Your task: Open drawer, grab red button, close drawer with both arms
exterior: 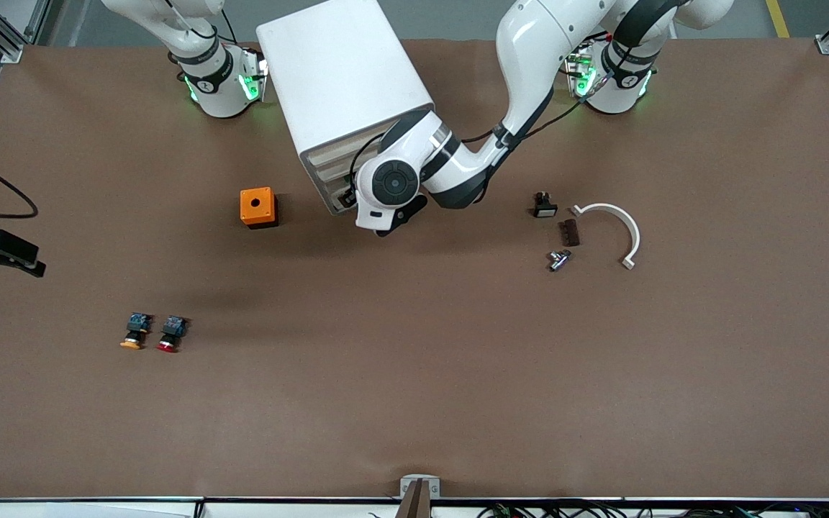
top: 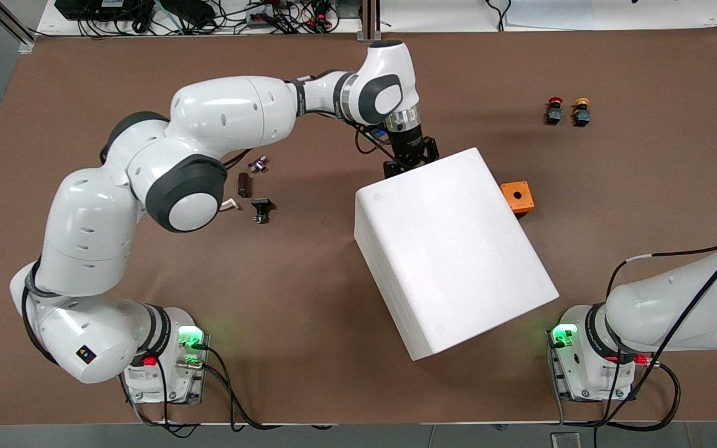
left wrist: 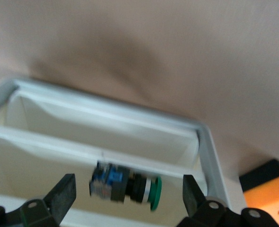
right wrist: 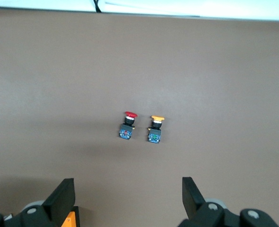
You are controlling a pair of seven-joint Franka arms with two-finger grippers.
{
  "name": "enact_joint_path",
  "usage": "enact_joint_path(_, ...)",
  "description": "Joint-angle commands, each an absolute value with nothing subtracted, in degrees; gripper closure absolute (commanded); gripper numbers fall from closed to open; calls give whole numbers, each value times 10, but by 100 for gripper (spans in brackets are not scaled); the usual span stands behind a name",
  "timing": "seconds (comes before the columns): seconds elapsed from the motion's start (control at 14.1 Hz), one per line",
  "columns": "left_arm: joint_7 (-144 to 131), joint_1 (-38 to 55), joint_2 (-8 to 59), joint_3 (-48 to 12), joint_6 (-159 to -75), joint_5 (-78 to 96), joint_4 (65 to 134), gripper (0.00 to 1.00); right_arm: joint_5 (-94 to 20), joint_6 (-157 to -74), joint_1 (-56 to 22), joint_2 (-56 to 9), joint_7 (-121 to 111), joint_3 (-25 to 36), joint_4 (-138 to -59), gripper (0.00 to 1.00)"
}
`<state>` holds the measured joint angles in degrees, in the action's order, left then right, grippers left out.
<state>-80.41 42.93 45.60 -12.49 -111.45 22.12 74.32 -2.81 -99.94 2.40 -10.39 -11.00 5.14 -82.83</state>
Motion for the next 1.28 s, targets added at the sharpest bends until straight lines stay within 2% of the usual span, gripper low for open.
enact_joint_path(0.0, -799, 397, 413, -123, -1107, 131, 756, 1, -21, -983, 31, -73, -114, 43, -830, 0)
enact_joint_path(0.21, -724, 350, 372, -124, -1034, 40, 751, 1, -21, -983, 27, -70, -113, 41, -829, 0)
enact_joint_path(0.71, -408, 197, 246, -127, -856, 38, 755, 1, -22, -974, 28, -61, -113, 43, -831, 0)
enact_joint_path(0.92, -308, 126, 198, -127, -818, 38, 769, 1, -20, -958, 22, -60, -64, 41, -837, 0)
enact_joint_path(1.2, -203, 44, 101, -128, -819, 38, 852, 1, -16, -952, 20, -54, -67, 40, -841, 0)
